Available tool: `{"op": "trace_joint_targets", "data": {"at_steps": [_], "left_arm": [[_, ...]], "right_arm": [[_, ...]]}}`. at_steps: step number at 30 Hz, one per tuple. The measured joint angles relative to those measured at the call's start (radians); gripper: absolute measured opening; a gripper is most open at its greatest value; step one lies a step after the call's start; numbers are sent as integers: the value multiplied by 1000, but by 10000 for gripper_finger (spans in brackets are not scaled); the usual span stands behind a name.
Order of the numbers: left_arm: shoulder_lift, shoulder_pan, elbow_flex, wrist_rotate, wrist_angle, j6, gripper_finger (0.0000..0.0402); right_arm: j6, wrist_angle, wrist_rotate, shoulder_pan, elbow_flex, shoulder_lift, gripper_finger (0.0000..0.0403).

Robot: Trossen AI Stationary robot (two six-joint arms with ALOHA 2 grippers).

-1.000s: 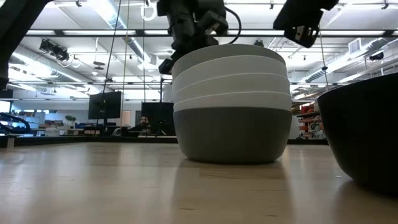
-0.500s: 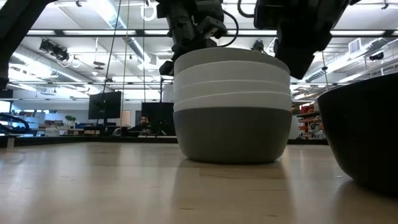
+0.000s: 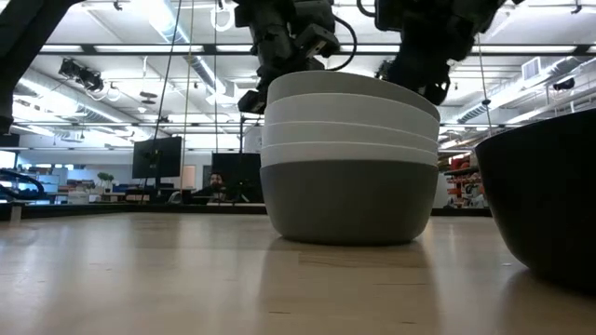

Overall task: Nest bowls inside each other
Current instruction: Stack the gray bowl on the white bowl

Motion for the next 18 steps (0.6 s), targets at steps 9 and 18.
{"op": "trace_joint_targets", "data": {"at_steps": [9,18], "left_arm": [[0,-116,0,27,-37,-16,51],[-59,-145,1,11,-49,-87,39]], "right_arm": [[-69,-114,0,-73,0,-55,2],[-79,-111,-8,-108,0,-68,3]]}}
